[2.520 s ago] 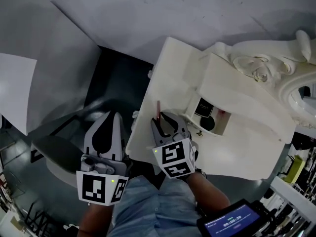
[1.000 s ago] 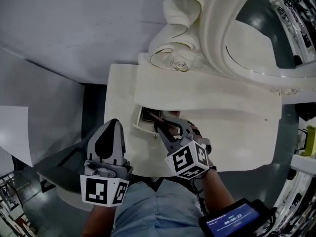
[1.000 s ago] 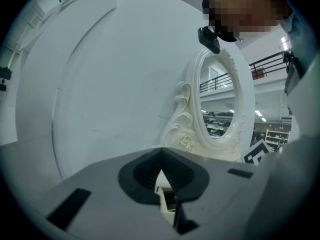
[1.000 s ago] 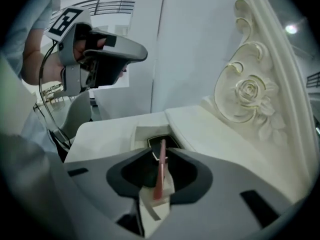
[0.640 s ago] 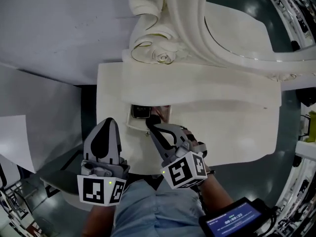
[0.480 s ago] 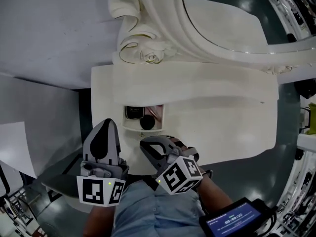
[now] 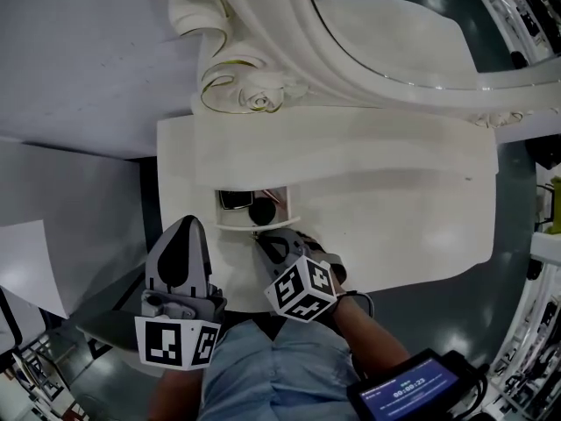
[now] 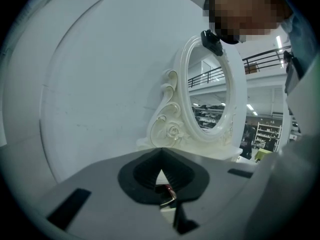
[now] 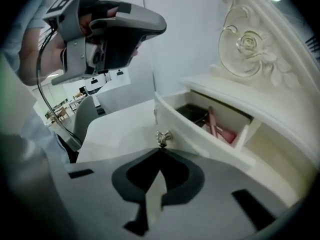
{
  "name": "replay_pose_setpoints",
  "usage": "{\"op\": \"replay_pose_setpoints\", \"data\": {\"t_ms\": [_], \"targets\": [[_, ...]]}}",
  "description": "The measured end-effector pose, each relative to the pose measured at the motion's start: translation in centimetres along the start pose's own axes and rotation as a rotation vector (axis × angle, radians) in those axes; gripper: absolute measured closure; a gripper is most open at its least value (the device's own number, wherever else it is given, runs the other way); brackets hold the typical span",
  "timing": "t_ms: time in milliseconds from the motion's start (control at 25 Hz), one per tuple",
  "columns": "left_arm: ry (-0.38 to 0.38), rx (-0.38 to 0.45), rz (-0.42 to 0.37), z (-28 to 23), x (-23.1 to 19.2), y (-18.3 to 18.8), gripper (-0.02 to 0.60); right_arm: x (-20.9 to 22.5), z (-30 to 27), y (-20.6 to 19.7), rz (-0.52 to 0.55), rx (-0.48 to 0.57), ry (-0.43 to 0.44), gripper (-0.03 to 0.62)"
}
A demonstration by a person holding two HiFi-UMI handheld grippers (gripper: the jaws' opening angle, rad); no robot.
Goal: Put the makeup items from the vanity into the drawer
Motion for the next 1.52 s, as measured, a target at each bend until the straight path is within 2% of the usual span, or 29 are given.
{"op": "replay_pose_setpoints", "data": {"t_ms": [360,520,600,760,960,1080,1200,1280,1360,1520], "targets": [[0.021,0.012,0.007,-0.1,-0.6,0.1,0.583,0.0,-0.5,0.0,-0.067,-0.008,0.004,0.592],[0.031,0.018,0.006,0.1,-0.8,0.2,0.583,0.0,0.1,0.1,-0.078,-0.026,0.025,0.591],[0.035,0.036,-0.004,0.3,-0.7,0.9,0.583,-0.2,1.3,0.5,-0.098,0.002,0.05,0.591],[0.054,0.097,-0.029,1.1,0.2,3.1,0.583,-0.2,5.7,2.4,-0.176,0.162,0.098,0.591],[0.09,0.188,-0.066,2.3,2.9,7.3,0.583,1.9,13.8,8.1,-0.246,0.514,0.082,0.591],[0.105,0.267,-0.108,2.6,4.5,10.3,0.583,2.7,18.3,11.9,-0.161,0.697,0.021,0.592],[0.127,0.322,-0.153,3.0,6.1,12.7,0.583,2.6,21.6,14.3,0.001,0.802,-0.105,0.592],[0.149,0.348,-0.174,3.3,6.9,13.7,0.583,2.4,23.4,15.6,0.077,0.891,-0.137,0.592],[0.17,0.368,-0.19,3.6,7.6,14.5,0.583,2.2,24.9,16.1,0.081,0.947,-0.139,0.592],[0.19,0.392,-0.202,3.9,8.7,15.1,0.583,2.6,26.3,16.0,0.059,0.985,-0.138,0.592]]}}
Point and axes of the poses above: the fingertips, and each gripper's own axes: z backward along the fingers, x to its right, y out of its top, the point moved 5 cm from there along z, backward along the fingers, and after that the axes turned 11 degrees about -z, right-handed, at the moved point
